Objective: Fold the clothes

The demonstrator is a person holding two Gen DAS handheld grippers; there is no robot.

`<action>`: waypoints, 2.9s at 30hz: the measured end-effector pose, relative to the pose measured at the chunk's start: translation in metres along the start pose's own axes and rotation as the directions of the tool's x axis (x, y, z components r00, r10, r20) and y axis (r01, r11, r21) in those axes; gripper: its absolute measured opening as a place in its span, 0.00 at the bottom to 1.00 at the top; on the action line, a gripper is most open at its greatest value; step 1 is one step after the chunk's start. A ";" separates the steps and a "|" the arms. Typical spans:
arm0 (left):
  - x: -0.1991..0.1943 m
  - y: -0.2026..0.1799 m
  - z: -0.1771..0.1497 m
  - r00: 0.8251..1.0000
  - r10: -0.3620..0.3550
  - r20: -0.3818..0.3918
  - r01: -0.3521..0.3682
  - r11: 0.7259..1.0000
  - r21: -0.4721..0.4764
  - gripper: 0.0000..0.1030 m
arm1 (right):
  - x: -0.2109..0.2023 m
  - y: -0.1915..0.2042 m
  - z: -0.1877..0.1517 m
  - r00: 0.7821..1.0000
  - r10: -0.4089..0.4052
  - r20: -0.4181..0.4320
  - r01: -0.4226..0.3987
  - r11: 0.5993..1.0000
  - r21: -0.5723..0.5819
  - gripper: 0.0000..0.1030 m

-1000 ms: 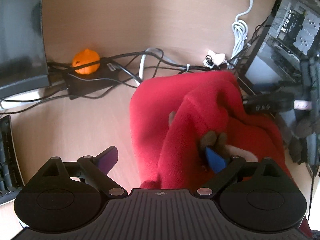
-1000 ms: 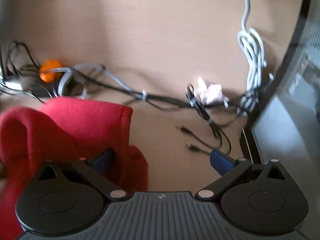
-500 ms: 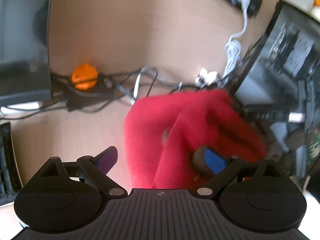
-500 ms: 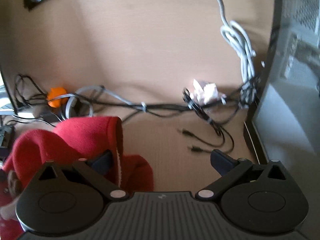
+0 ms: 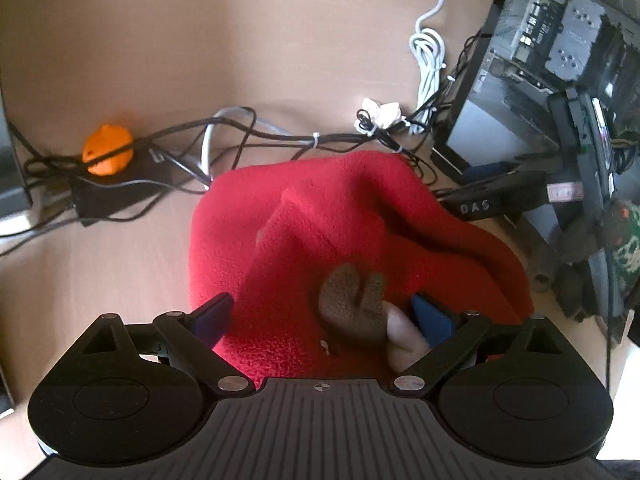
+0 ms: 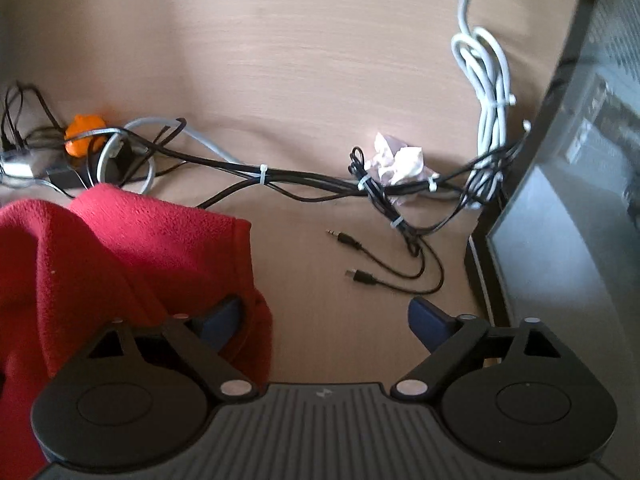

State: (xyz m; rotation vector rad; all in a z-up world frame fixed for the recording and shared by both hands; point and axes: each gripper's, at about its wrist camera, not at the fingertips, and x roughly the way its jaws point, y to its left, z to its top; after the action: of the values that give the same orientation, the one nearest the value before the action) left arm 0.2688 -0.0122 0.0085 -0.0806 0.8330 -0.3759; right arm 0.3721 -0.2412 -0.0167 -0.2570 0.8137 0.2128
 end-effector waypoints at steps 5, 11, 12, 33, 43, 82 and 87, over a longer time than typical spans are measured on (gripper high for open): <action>0.003 0.000 -0.002 0.999 0.036 -0.011 -0.036 0.999 0.002 0.96 | 0.022 0.002 -0.006 0.999 0.009 -0.044 -0.008 1.000 0.004 0.94; 0.001 -0.010 -0.003 0.996 0.086 0.008 -0.087 0.995 0.045 0.97 | 0.000 -0.013 0.001 0.994 0.103 -0.025 -0.101 0.993 0.056 0.94; 0.001 -0.011 -0.003 0.996 0.090 0.010 -0.090 0.995 0.049 0.97 | -0.008 -0.017 0.004 0.990 0.142 -0.004 -0.141 0.988 0.068 0.94; -0.009 -0.010 -0.008 0.997 0.077 0.024 -0.078 0.995 0.057 0.98 | 0.028 0.006 0.005 1.000 -0.004 -0.022 0.007 0.993 0.116 0.92; -0.064 -0.025 -0.053 0.996 0.070 0.055 -0.076 0.990 0.122 0.98 | -0.107 0.012 -0.061 0.980 0.150 0.131 -0.163 0.982 0.096 0.96; -0.085 -0.041 -0.143 0.997 0.059 -0.046 -0.041 0.944 0.327 0.98 | -0.163 0.074 -0.219 1.000 -0.006 0.029 0.003 0.995 0.100 0.99; -0.087 -0.038 -0.147 0.996 0.069 -0.050 -0.049 0.944 0.327 0.98 | -0.188 0.067 -0.207 0.995 -0.004 0.099 -0.008 0.993 0.117 0.99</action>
State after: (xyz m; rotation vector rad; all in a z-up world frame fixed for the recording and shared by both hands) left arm 0.0965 -0.0055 -0.0208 0.2651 0.8212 -0.4568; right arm 0.0854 -0.2582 -0.0243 -0.1337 0.7250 0.1776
